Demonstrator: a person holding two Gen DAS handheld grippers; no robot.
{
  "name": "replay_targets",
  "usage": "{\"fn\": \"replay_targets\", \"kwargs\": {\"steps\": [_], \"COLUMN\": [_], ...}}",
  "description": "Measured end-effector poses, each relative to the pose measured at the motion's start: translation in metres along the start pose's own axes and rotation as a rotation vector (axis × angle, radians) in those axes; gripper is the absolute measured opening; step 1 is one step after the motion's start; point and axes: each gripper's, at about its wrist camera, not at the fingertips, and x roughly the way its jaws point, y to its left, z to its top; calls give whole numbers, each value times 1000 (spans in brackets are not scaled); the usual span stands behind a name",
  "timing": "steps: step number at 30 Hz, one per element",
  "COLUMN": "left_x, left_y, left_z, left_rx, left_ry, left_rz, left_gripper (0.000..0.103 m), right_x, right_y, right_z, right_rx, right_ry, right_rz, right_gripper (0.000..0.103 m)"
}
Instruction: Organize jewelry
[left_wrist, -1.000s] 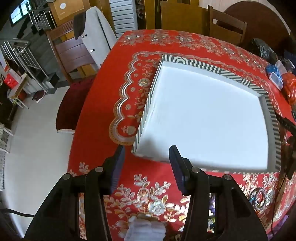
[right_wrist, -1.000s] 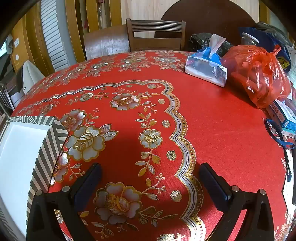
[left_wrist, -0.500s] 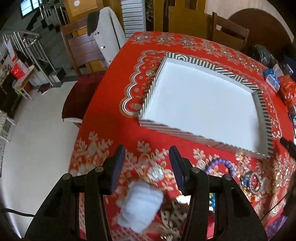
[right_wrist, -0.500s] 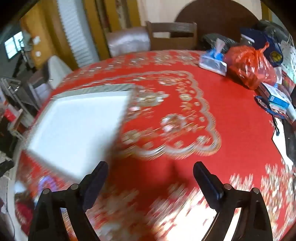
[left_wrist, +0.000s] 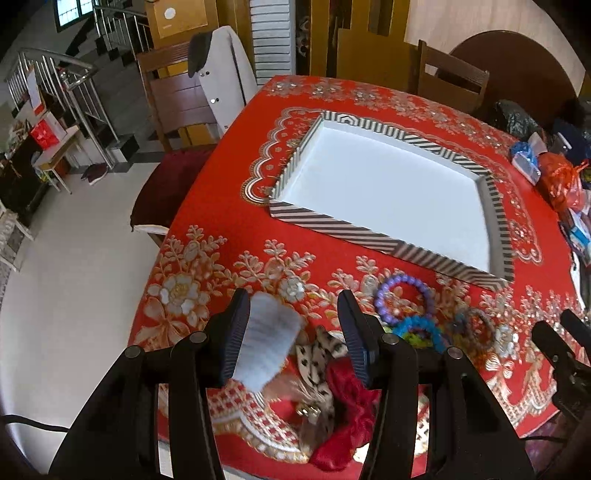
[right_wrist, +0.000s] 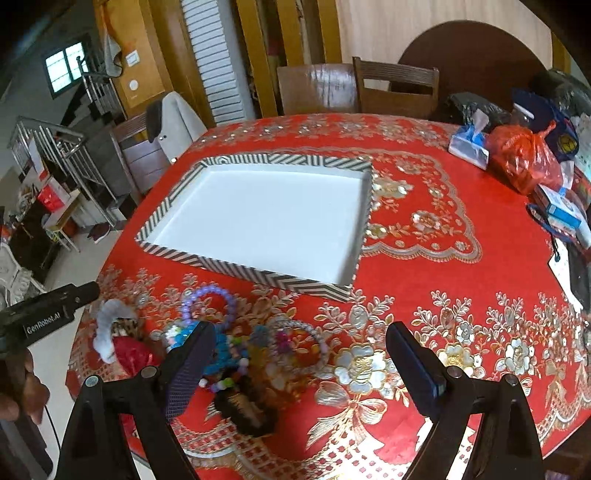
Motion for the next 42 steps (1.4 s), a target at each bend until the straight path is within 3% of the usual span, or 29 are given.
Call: {"fn": "replay_targets", "kwargs": {"steps": [17,42], "left_x": [-34,-57], "left_y": [-8,1], "left_z": [-31,-46], "left_rx": [9,-9], "left_ry": [-9,-38], "left_rz": [-26,-17], "left_gripper": [49,49], "right_x": [-28,-45], "right_y": [31,51], "right_z": [-12,-18], "right_rx": [-36,-68], "right_ry": [15,19], "right_rz": [30,33], "right_gripper": [92,92]}}
